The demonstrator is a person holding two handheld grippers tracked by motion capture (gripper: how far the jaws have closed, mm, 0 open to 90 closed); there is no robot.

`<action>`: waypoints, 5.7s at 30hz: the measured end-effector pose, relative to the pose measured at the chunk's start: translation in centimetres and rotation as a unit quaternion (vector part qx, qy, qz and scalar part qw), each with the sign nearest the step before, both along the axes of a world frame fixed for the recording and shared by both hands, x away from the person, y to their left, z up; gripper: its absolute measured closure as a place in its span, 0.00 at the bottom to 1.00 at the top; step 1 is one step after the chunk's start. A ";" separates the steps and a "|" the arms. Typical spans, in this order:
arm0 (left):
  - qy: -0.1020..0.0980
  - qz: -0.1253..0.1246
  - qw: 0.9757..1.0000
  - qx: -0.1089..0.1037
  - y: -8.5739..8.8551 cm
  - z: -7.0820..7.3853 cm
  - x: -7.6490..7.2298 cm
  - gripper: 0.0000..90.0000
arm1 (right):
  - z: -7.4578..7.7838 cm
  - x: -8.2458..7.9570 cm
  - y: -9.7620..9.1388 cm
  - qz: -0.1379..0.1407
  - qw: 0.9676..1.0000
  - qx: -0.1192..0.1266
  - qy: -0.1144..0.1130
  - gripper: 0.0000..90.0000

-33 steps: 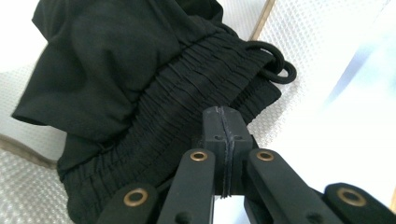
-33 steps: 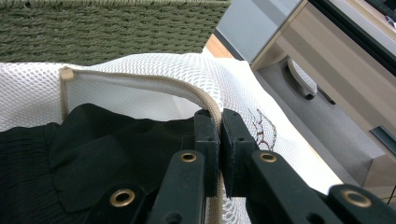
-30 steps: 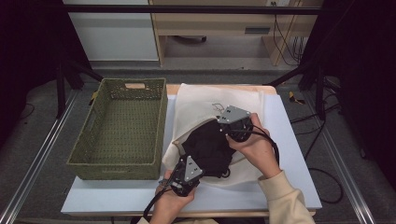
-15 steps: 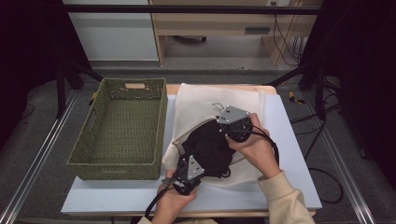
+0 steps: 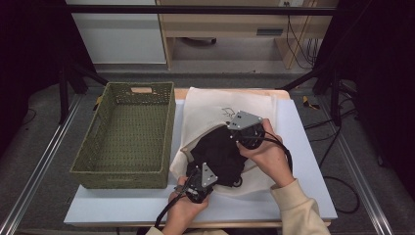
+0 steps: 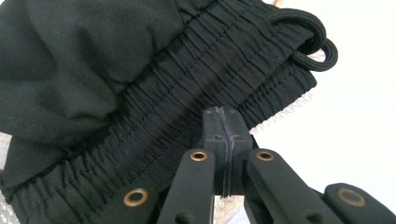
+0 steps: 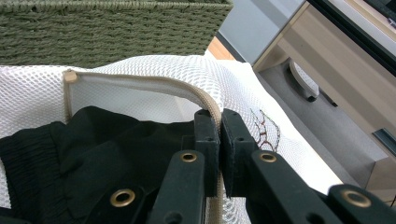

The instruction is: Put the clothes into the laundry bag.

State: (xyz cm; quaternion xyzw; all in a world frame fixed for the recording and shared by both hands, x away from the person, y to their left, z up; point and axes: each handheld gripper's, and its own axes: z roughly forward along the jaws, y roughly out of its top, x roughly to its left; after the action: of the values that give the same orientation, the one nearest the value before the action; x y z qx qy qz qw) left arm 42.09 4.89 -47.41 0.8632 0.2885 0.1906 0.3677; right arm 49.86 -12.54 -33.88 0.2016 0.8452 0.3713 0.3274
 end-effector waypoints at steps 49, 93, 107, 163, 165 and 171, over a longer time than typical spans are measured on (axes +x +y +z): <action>-0.019 0.002 1.000 0.019 -2.4 -0.2 3.2 1.00 | -0.4 -0.1 0.4 0.011 1.000 -0.006 0.004 0.97; -0.020 0.013 0.999 0.023 -4.0 -0.2 6.1 1.00 | -0.1 0.1 -0.4 0.007 1.000 0.008 0.009 0.97; -0.028 0.023 0.999 0.021 -4.5 -0.3 6.5 1.00 | 0.2 0.0 -0.4 0.005 1.000 0.010 0.005 0.97; -0.057 0.034 0.997 0.033 -6.1 -0.8 8.1 1.00 | 1.1 0.0 -0.8 0.005 1.000 0.014 -0.003 0.97; -0.060 0.035 0.997 0.034 -6.2 -0.9 8.2 1.00 | 1.1 0.1 -0.8 0.003 1.000 0.016 -0.005 0.97; -0.060 0.035 0.997 0.033 -6.2 -0.9 8.2 1.00 | 1.3 0.0 -0.7 0.003 1.000 0.013 -0.011 0.97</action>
State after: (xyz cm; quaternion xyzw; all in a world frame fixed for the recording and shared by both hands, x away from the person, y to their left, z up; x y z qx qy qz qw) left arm 50.28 -1.29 -48.28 0.8512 0.2900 0.2643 0.3487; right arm 49.85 -13.26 -32.58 0.1993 0.8373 0.3854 0.3328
